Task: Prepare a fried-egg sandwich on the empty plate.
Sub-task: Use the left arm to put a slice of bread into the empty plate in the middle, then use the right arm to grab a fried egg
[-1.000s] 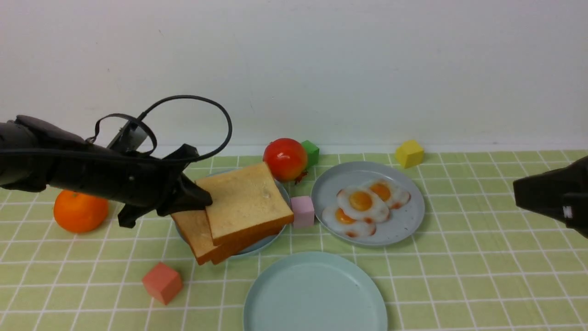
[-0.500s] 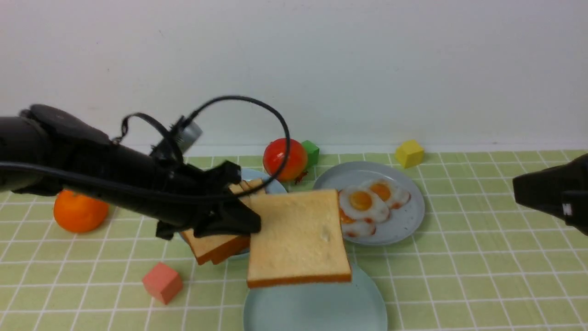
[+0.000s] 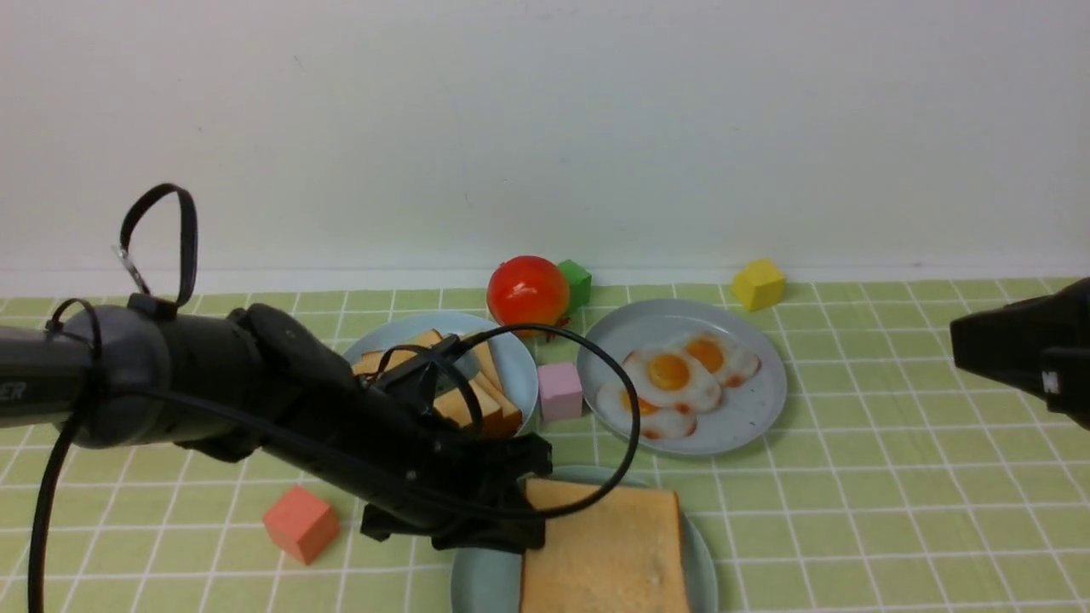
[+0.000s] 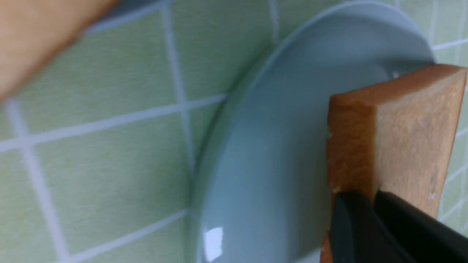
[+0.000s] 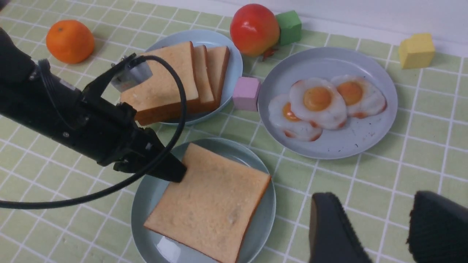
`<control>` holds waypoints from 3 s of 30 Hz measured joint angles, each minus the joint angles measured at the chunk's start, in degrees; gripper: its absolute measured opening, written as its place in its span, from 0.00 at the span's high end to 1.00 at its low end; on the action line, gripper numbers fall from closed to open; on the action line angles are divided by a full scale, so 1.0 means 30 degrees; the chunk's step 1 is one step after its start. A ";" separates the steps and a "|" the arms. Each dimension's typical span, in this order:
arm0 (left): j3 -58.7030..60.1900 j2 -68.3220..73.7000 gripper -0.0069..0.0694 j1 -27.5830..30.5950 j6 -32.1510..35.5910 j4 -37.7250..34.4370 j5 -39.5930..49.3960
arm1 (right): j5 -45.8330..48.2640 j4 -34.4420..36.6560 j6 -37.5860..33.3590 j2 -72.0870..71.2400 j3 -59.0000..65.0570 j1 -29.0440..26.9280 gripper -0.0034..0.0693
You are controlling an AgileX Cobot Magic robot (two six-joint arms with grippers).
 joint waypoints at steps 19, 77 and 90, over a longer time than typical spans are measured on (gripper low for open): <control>-0.7384 -0.2102 0.36 0.0017 -0.5636 0.9493 0.7468 | -0.1510 -0.0006 0.1988 0.4005 -0.0970 -0.0025 0.40; -0.1450 -1.0456 0.65 0.0000 0.0214 0.7809 0.3731 | -0.0518 0.6334 0.6448 2.4464 -1.1656 -0.3226 0.64; -0.1450 -1.0456 0.64 0.0000 0.0214 0.7916 0.3880 | -0.0246 0.5122 0.6757 2.4397 -1.1787 -0.3187 0.72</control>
